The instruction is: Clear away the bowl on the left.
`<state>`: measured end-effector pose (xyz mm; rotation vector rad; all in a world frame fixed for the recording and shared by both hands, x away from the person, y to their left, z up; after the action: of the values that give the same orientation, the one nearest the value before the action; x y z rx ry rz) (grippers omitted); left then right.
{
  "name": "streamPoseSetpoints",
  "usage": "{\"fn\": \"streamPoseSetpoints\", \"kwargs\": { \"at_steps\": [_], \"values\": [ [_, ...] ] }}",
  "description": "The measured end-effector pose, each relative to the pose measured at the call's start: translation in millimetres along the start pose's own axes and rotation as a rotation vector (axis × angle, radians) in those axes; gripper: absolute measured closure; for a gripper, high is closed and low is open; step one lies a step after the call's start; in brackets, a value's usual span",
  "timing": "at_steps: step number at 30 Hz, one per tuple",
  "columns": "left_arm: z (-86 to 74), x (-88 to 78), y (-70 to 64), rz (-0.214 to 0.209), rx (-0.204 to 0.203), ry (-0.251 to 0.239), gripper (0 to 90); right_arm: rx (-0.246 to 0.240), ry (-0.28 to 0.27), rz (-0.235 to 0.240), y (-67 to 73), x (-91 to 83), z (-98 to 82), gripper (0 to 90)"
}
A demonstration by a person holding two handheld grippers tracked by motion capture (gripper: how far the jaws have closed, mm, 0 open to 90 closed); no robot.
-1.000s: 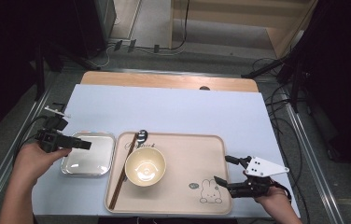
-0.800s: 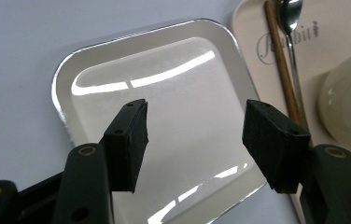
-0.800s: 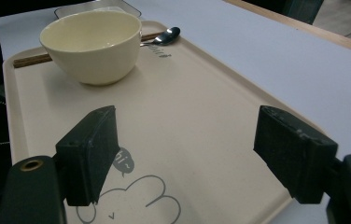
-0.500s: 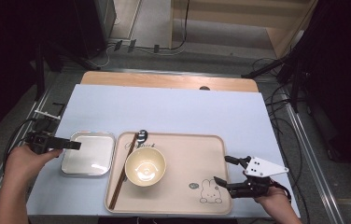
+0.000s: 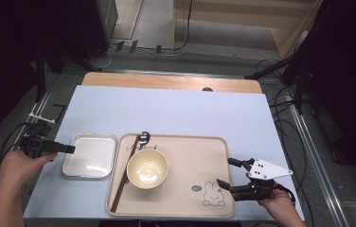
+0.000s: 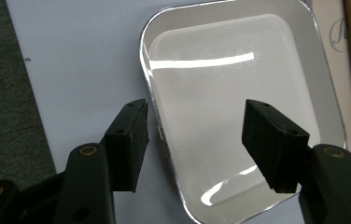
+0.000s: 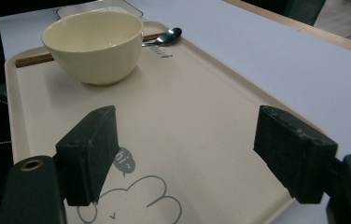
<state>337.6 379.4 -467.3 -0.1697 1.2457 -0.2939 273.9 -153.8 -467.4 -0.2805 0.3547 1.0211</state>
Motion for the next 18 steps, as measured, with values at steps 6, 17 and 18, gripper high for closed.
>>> {"fn": "streamPoseSetpoints", "kwargs": {
  "at_steps": [6, 17, 18],
  "values": [
    [-2.2, 2.6, 6.8, 0.019, -0.007, 0.009, 41.5, -0.001, 0.0, 0.001, 0.1, 0.0, 0.0, 22.2],
    [-7.0, 14.3, 11.8, 0.038, -0.014, 0.058, 46.8, -0.006, 0.001, 0.004, 0.6, 0.2, -0.1, 22.2],
    [-7.4, 15.3, 11.3, 0.034, -0.014, 0.063, 49.3, -0.006, 0.001, 0.004, 0.7, 0.2, 0.0, 22.2]
  ]
}}
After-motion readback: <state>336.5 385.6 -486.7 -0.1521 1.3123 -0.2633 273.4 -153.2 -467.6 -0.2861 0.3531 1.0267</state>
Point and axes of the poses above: each handheld gripper's, and its own axes: x roughly forward along the jaws, z roughly out of its top, y roughly to its left, the point moved 8 cm from there along x, roughly forward along the jaws, and after that the axes turned 7 degrees about -x, right-handed, at the moved point
